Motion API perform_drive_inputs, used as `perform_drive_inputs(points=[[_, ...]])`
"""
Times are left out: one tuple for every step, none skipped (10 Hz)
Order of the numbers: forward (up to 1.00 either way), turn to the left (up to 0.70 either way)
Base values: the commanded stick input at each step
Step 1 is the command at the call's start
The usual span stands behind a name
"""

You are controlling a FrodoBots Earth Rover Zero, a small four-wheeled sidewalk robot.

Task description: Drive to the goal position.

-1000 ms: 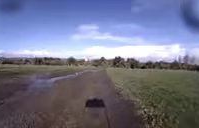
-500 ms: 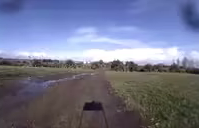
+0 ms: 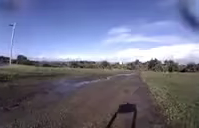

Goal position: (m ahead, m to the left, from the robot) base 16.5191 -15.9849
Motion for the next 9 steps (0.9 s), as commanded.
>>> perform_drive_inputs(points=[[0.00,0.00],[0.00,0.00],[0.70,-0.11],[0.70,-0.24],[0.70,-0.32],[0.70,-0.16],[0.70,0.00],[0.70,0.00],[0.70,0.00]])
